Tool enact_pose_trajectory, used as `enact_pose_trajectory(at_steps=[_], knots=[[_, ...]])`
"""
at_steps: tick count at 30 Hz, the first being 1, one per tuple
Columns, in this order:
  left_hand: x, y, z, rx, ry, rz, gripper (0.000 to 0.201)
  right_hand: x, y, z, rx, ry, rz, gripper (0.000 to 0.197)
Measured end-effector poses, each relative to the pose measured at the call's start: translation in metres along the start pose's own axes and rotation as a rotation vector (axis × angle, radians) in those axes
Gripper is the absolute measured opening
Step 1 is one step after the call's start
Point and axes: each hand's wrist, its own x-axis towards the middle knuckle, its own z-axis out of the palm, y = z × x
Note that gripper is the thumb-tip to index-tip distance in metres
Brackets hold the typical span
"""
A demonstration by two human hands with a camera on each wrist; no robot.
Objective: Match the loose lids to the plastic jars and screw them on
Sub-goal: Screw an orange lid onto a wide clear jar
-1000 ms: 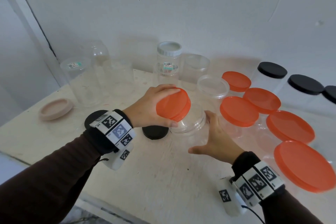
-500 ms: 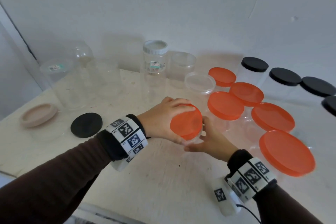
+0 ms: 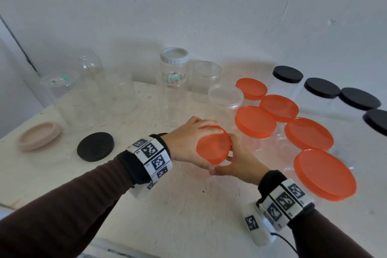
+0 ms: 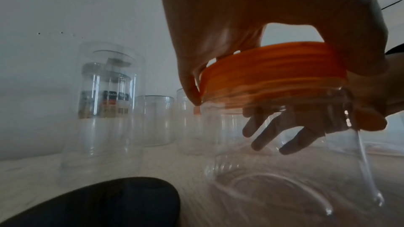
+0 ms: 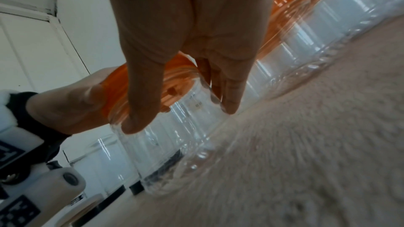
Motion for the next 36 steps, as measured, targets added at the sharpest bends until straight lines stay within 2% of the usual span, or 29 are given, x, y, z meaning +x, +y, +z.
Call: enact_pose_trajectory(at_steps=[4, 6, 10, 13, 16, 19, 24, 29, 32, 34, 36], knots=[[-0.01, -0.007, 0.006, -0.26, 0.05, -0.102, 0.12, -0.003, -0.015, -0.014, -0.058, -0.028, -0.012, 0.111], [-0.016, -0.012, 0.011, -0.376, 0.078, -0.164, 0.125, -0.004, -0.031, -0.021, -0.184, -0.022, -0.064, 0.11], [-0.021, -0.024, 0.018, -0.579, 0.076, -0.219, 0.124, 0.003, -0.067, -0.023, -0.578, -0.181, -0.158, 0.101], [-0.021, -0.031, 0.021, -0.694, 0.056, -0.249, 0.116, 0.013, -0.083, -0.018, -0.805, -0.297, -0.134, 0.101], [-0.02, -0.034, 0.024, -0.679, 0.041, -0.281, 0.109, 0.021, -0.092, -0.013, -0.926, -0.341, -0.109, 0.102], [-0.02, -0.036, 0.027, -0.677, 0.059, -0.275, 0.106, 0.026, -0.098, -0.015, -0.952, -0.379, -0.127, 0.094], [-0.021, -0.038, 0.027, -0.661, 0.06, -0.28, 0.114, 0.028, -0.1, -0.018, -0.948, -0.437, -0.141, 0.095], [-0.019, -0.04, 0.028, -0.636, 0.08, -0.284, 0.098, 0.027, -0.098, -0.009, -1.046, -0.252, -0.107, 0.089], [-0.019, -0.042, 0.029, -0.644, 0.079, -0.27, 0.099, 0.022, -0.096, -0.005, -1.078, -0.155, -0.058, 0.091], [-0.018, -0.042, 0.029, -0.636, 0.082, -0.265, 0.101, 0.021, -0.095, -0.008, -1.058, -0.239, -0.078, 0.093], [-0.018, -0.043, 0.03, -0.64, 0.095, -0.262, 0.098, 0.021, -0.099, -0.015, -0.993, -0.404, -0.124, 0.092]])
